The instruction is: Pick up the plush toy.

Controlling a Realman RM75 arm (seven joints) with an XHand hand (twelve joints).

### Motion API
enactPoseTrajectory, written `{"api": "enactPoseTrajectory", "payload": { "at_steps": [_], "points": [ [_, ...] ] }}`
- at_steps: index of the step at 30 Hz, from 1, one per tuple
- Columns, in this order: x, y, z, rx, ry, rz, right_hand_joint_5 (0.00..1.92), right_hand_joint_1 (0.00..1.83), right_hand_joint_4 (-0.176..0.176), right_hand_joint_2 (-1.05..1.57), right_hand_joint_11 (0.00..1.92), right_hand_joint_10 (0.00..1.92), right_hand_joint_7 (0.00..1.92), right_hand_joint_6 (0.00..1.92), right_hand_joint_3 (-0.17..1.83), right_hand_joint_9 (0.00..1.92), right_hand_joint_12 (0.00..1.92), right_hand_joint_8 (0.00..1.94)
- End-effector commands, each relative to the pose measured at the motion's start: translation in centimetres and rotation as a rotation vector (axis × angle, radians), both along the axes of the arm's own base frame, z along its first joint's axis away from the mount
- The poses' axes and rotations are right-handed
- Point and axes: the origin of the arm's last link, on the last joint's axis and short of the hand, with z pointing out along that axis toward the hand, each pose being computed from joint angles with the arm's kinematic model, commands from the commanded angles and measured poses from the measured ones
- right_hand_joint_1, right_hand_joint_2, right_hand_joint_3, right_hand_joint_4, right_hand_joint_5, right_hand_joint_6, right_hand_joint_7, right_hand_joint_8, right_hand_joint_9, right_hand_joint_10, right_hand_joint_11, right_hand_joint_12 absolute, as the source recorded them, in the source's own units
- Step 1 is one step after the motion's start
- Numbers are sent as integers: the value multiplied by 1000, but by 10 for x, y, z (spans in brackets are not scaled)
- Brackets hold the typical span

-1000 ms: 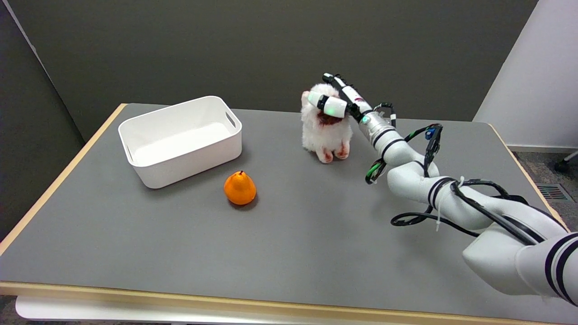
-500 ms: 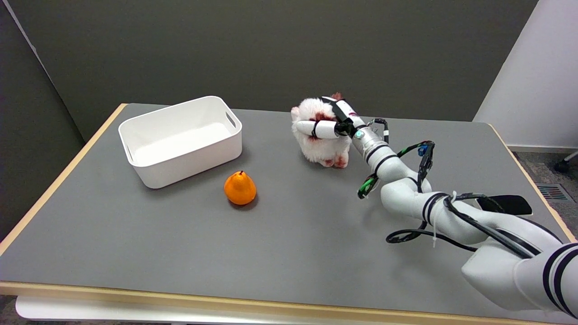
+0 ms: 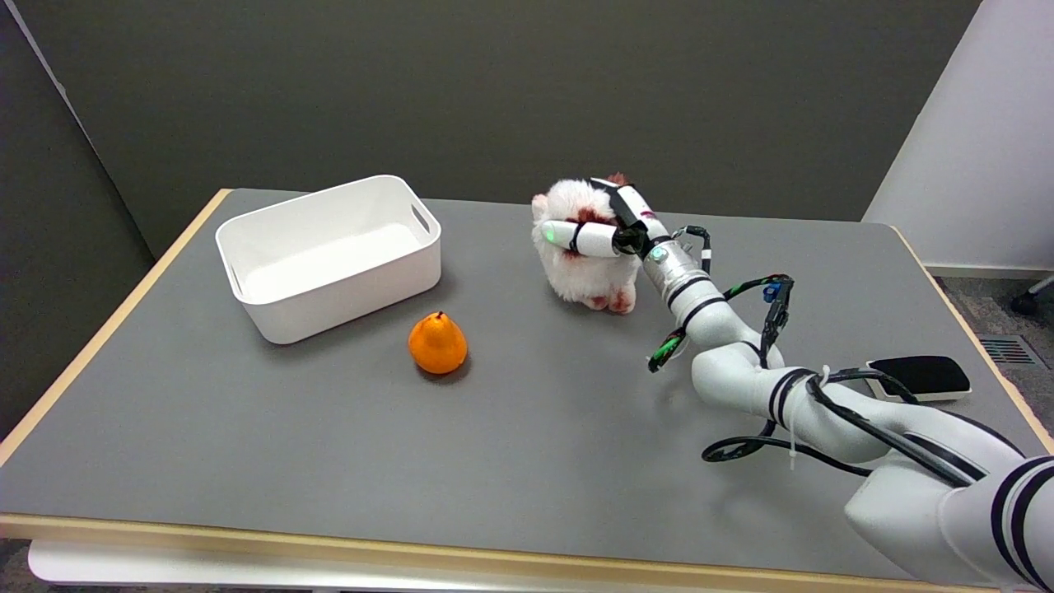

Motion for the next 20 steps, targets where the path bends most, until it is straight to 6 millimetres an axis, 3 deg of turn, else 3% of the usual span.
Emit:
{"api": "enactPoseTrajectory", "payload": {
  "at_steps": [1,9,13,20],
  "points": [
    [74,-3,-16,24,-79,345,495,1316,-129,1181,904,1603,704,1620,214,731,1921,1461],
    [145,6,-24,26,-78,604,494,1316,-131,1181,904,1605,706,1620,215,732,1921,1454],
    [162,6,-37,52,-49,645,497,1317,-133,1175,893,1599,709,1613,223,737,1921,1445],
    [175,1,-83,153,-20,663,495,1317,-132,1177,903,1604,708,1617,219,736,1921,1447]
  ]
}}
